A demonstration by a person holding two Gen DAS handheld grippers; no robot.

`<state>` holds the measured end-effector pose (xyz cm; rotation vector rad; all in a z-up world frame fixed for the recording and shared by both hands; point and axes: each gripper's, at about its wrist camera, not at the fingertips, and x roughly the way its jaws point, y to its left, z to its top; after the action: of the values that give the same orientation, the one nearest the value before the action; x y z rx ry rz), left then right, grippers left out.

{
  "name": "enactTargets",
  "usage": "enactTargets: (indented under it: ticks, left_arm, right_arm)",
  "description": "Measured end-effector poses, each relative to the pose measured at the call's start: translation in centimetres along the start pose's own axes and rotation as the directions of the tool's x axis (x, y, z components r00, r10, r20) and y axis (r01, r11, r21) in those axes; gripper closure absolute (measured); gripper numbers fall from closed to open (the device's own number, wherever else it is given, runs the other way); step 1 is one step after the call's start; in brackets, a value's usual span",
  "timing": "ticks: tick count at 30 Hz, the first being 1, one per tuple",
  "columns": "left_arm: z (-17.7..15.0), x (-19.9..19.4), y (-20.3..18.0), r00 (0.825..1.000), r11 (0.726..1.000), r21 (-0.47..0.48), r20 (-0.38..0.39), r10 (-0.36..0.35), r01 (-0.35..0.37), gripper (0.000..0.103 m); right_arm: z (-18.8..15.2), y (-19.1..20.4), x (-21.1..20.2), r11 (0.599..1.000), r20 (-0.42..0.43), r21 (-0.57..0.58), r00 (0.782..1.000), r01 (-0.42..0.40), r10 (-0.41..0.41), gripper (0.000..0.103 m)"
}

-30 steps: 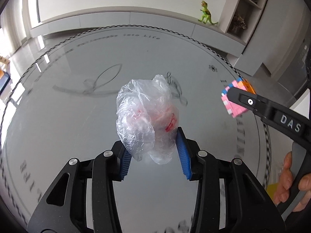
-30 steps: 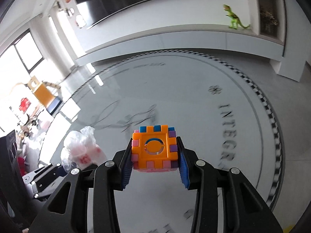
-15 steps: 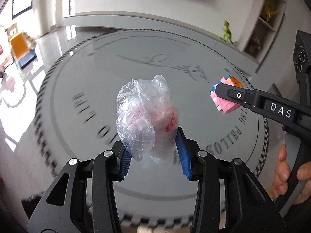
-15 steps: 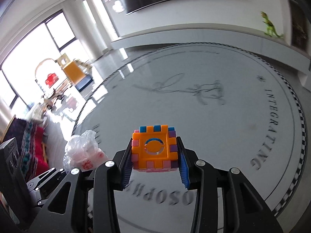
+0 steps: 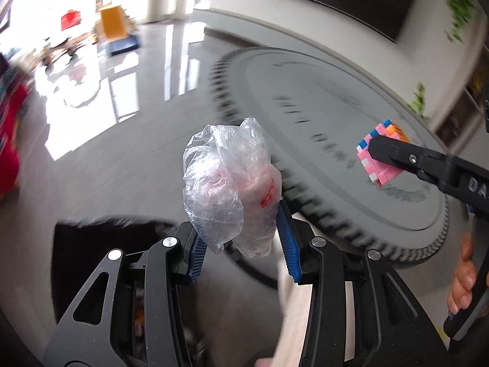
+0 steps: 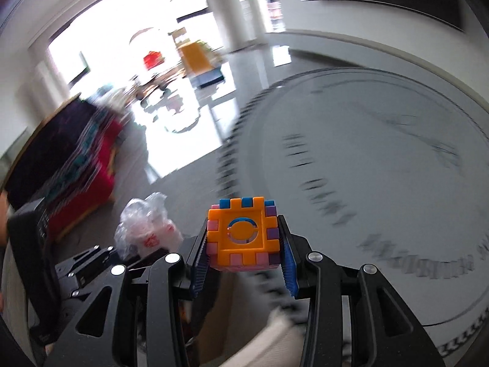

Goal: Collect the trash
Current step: 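Carry the block and plastic bag over the trash bag and release both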

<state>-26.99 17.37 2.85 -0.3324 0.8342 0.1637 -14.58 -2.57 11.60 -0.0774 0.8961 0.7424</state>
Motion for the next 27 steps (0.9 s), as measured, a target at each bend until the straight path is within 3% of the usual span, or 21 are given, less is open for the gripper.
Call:
enactTargets:
  ticks: [4,10,12,13,14,15,16,19,23,27]
  left_arm:
    - [-3.0,-1.9,5.2,0.997,0.990,-0.115,-0.005,0.081,-0.081,0.061]
    - [-7.2,-4.0,11.6,0.979,0.946,-0.253,-0.041,0.197,-0.201,0.061]
    - [-8.5,-4.3,13.1,0.971,0.929,-0.284,-0.064,0.229,-0.238,0.056]
    - [-9.0,-4.3,13.6,0.967,0.922,-0.294,-0.082,0.240,-0.253,0.049]
    - [-9.8,-4.2,14.3,0.957,0.906,-0.307,-0.112,0.268,-0.290,0.022]
    - [-10.0,-4.3,14.7,0.945,0.891,-0.315,-0.127,0.301,-0.326,0.006]
    - [-10.6,-4.6,15.1,0.930,0.872,-0.324,-0.129,0.343,-0.366,0.006]
    - [-11.8,-4.9,16.5,0.912,0.841,-0.352,-0.154,0.380,-0.410,0.006]
    - [-12.0,-5.1,18.4,0.919,0.828,-0.400,-0.156,0.362,-0.393,0.006]
    - [-11.6,-5.3,18.4,0.921,0.837,-0.386,-0.148,0.360,-0.389,0.006]
  right_arm:
    - [-1.7,6.5,2.9,0.988,-0.090,-0.126,0.993,-0.091,0.080,0.061]
    - [-4.1,13.0,6.2,0.956,-0.209,-0.223,0.967,-0.190,0.143,0.061]
    - [-4.7,14.8,7.2,0.942,-0.248,-0.245,0.954,-0.231,0.169,0.061]
    - [-5.1,15.8,7.4,0.931,-0.274,-0.252,0.943,-0.262,0.191,0.060]
    - [-5.2,16.5,7.9,0.925,-0.297,-0.257,0.933,-0.281,0.201,0.044]
    - [-5.3,17.2,8.2,0.925,-0.301,-0.258,0.933,-0.277,0.196,0.029]
    - [-5.4,17.6,8.2,0.927,-0.284,-0.258,0.939,-0.271,0.196,0.026]
    - [-5.4,18.2,7.7,0.921,-0.269,-0.271,0.940,-0.282,0.209,0.025]
    - [-5.5,18.2,7.2,0.920,-0.248,-0.279,0.946,-0.274,0.207,0.025]
    - [-5.0,17.6,6.8,0.922,-0.241,-0.270,0.947,-0.277,0.214,0.025]
